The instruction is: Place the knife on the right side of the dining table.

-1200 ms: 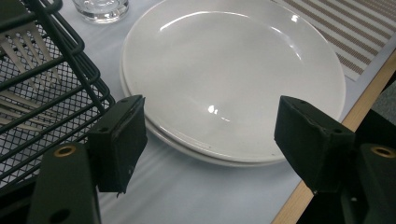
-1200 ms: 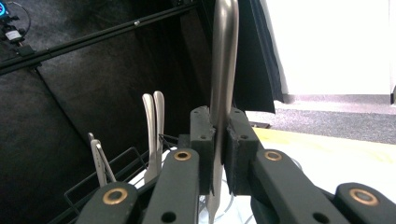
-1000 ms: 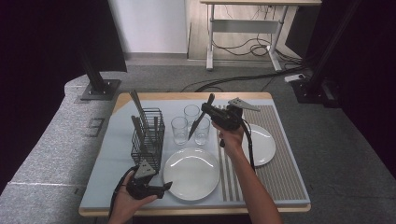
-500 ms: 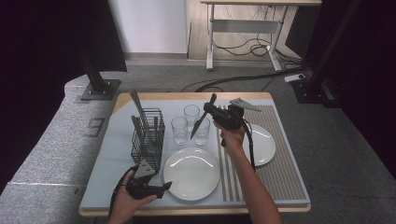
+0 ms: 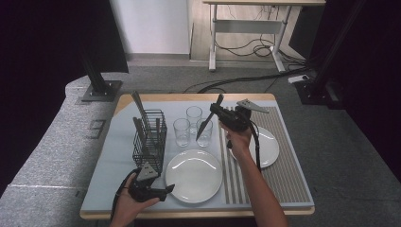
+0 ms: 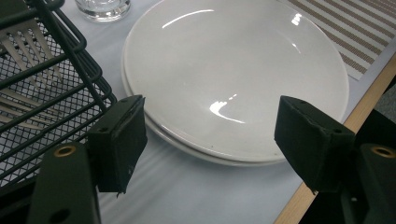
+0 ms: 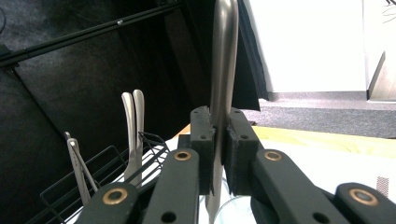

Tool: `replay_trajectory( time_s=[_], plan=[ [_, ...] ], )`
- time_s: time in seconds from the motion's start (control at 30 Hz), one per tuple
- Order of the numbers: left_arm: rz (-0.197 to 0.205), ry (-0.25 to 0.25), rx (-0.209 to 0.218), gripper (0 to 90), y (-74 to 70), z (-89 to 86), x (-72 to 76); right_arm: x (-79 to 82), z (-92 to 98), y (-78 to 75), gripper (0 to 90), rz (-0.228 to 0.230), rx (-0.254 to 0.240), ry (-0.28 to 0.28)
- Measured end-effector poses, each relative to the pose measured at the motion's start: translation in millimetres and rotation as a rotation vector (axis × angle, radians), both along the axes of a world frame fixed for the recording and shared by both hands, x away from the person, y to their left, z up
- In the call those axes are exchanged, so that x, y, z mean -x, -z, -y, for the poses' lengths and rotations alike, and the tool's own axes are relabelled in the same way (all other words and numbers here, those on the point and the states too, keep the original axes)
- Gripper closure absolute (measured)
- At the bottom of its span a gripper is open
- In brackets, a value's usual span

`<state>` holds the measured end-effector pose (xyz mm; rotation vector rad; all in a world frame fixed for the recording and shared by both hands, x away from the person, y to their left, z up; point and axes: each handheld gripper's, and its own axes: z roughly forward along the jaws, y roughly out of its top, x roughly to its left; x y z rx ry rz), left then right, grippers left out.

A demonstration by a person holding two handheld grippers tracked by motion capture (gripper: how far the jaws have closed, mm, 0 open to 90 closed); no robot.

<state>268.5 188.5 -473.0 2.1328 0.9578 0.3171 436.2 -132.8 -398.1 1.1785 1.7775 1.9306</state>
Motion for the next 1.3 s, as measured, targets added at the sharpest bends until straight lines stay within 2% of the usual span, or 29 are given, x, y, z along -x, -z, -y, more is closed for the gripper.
replay_trajectory(
  time_s=[0.53, 0.93, 1.3],
  plan=[
    [0.001, 0.001, 0.001, 25.6, -0.7, 0.2, 0.4, 4.3, 0.9, -3.9, 83.6, 0.005, -0.018, -0.015],
    [-0.001, 0.001, 0.001, 25.6, -0.5, 0.2, 0.3, 6.7, 5.8, -9.1, 83.5, 0.017, -0.035, 0.003],
    [-0.002, 0.002, 0.002, 25.6, 0.0, 0.9, 0.1, 8.1, 8.5, -11.9, 83.5, 0.021, -0.031, 0.003]
  ],
)
